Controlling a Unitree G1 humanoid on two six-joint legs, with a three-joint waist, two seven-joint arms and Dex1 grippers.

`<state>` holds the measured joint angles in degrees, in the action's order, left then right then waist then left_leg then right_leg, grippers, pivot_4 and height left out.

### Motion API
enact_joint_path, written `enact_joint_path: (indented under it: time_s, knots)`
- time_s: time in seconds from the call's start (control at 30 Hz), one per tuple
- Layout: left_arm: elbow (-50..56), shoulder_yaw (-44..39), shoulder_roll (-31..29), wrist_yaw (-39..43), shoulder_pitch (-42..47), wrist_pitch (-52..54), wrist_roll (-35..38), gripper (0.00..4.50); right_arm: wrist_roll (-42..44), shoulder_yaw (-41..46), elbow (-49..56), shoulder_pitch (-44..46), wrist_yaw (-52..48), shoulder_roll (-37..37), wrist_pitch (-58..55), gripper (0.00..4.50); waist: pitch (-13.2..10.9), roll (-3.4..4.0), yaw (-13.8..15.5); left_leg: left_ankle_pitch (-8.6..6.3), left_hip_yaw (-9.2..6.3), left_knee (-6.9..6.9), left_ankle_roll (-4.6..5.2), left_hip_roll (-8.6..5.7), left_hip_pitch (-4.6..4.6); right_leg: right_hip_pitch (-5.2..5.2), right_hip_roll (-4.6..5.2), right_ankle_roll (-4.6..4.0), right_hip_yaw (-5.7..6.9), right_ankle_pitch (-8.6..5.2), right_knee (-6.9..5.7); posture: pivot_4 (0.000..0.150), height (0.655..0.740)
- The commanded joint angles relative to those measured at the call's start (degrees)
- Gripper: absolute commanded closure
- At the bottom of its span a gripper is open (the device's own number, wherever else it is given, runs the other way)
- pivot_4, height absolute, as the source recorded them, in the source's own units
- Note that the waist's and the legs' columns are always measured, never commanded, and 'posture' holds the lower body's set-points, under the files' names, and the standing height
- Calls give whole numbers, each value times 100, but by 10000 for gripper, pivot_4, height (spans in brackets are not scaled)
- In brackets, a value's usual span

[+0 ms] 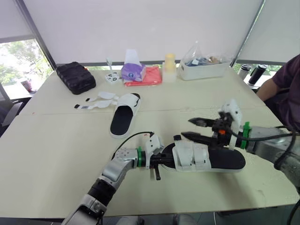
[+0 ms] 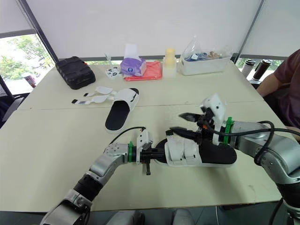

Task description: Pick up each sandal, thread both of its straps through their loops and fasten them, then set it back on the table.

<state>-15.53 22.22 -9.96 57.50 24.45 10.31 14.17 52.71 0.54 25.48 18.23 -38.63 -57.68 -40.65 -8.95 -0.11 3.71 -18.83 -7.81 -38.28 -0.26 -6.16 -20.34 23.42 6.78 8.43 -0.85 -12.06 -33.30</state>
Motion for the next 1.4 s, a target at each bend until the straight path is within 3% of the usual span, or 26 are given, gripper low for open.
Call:
enact_joint_path:
  time_s: [0.03, 0.17, 0.43, 0.53, 0.7, 1.13, 1.4]
  knots:
    - [-512, 72, -54, -228, -106, 179, -367, 45000, -412, -284, -246, 259, -632, 70, 16, 11698, 0, 0, -2, 0, 0, 0, 0, 0, 1, 0, 0, 0, -1, 0, 0, 1500, 7400]
    - [-535, 79, -41, -231, -87, 145, -385, 45000, -863, -699, -1067, 709, -1096, 420, -69, 11698, 0, 0, 1, 3, 1, 0, -5, 1, 2, 1, 0, -6, 0, 4, -1, 1500, 7400]
    - [-533, 53, -25, -309, -110, 111, -392, 45000, -942, -855, -2189, 1558, -1845, 865, -905, 11698, 1, 1, 4, 7, -1, 0, -8, 0, -1, 5, 1, -14, -1, 9, -3, 1500, 7400]
    - [-519, 41, -17, -338, -133, 109, -391, 45000, -855, -738, -2313, 1714, -1996, 980, -1218, 19535, 1, 2, 7, 7, -1, 0, -8, 0, -1, 6, 1, -17, -1, 11, -3, 1500, 7400]
    - [-528, 22, 15, -354, -138, 107, -382, 45000, -1121, -913, -2159, 1709, -2261, 937, -1284, 44352, 1, 2, 6, 7, -3, 0, -7, -2, -4, 7, 2, -17, 0, 11, -3, 1500, 7400]
    - [-568, 7, 41, -322, -137, 65, -394, 45000, -1066, -222, -2340, 1973, -2129, 1164, -1447, 44352, 1, 2, -2, 7, -2, 0, -8, -1, -4, 10, 2, -17, 0, 12, -5, 1500, 7400]
    - [-626, 36, 48, -288, -120, 4, -414, 45000, -1367, -244, -2634, 1945, -1955, 1252, -1409, 44352, 1, 2, -10, 9, 1, 1, -12, 0, -5, 17, 1, -20, -1, 14, -10, 1500, 7400]
